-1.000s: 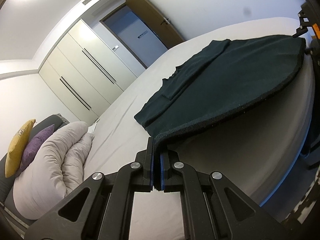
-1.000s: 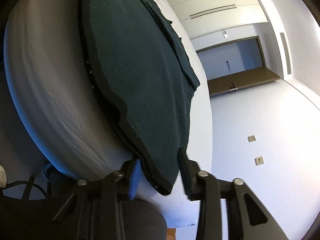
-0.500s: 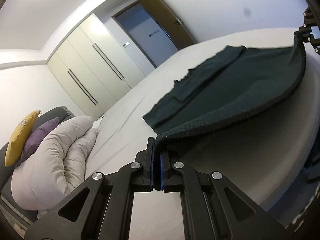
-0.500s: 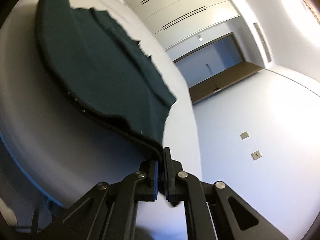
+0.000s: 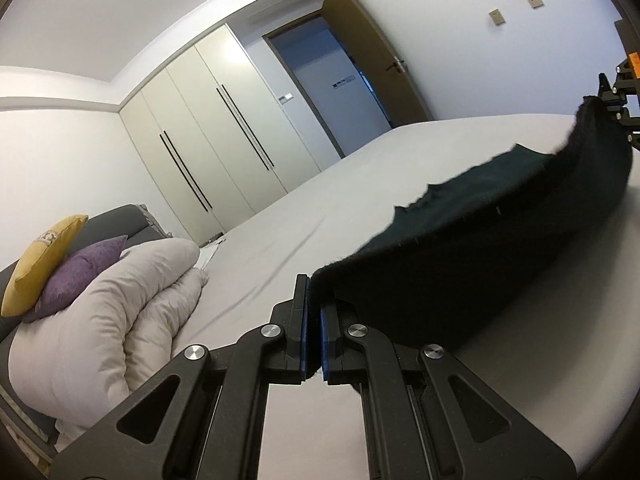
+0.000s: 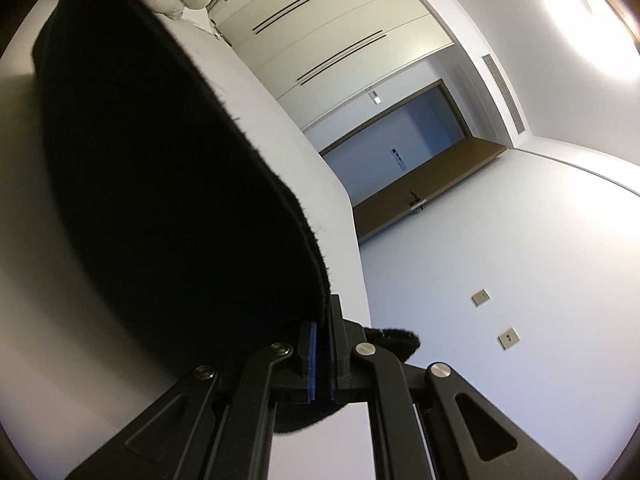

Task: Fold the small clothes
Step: 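Lift the hem with both grippers and fold it toward the collar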

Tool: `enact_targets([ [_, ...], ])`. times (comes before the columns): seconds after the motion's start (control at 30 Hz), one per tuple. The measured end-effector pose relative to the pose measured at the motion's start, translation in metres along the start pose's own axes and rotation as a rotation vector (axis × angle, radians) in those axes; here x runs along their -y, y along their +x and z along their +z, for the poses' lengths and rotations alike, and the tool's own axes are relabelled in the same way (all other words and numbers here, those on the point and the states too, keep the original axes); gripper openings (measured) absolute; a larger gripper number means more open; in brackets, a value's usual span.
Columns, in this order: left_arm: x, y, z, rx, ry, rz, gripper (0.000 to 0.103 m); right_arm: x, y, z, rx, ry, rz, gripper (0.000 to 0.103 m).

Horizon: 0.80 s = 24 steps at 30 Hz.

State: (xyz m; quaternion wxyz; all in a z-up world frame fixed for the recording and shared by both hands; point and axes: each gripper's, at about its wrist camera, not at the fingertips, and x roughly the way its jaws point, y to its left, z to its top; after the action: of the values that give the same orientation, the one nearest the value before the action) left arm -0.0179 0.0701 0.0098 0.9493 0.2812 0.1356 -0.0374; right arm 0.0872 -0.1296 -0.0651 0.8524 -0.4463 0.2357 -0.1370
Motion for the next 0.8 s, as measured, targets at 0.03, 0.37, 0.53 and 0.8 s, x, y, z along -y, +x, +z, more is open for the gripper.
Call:
enact_targets([
  [0.03,-0.002,0.011,0.005,-0.006,-0.002,0.002,0.003,0.002,0.009,0.005,0.000,0.003,0.004,0.004],
  [0.37,-0.008,0.159,0.047,-0.136,-0.015,-0.036,0.003,0.015,0.128,0.051,-0.067,-0.017,0.062,0.004],
  [0.53,0.000,0.229,0.060,-0.191,-0.004,-0.043,0.003,0.017,0.193,0.074,-0.108,-0.030,0.092,0.004],
  [0.8,0.026,0.323,0.056,-0.296,0.014,-0.073,0.003,0.003,0.268,0.096,-0.175,-0.070,0.152,0.004],
])
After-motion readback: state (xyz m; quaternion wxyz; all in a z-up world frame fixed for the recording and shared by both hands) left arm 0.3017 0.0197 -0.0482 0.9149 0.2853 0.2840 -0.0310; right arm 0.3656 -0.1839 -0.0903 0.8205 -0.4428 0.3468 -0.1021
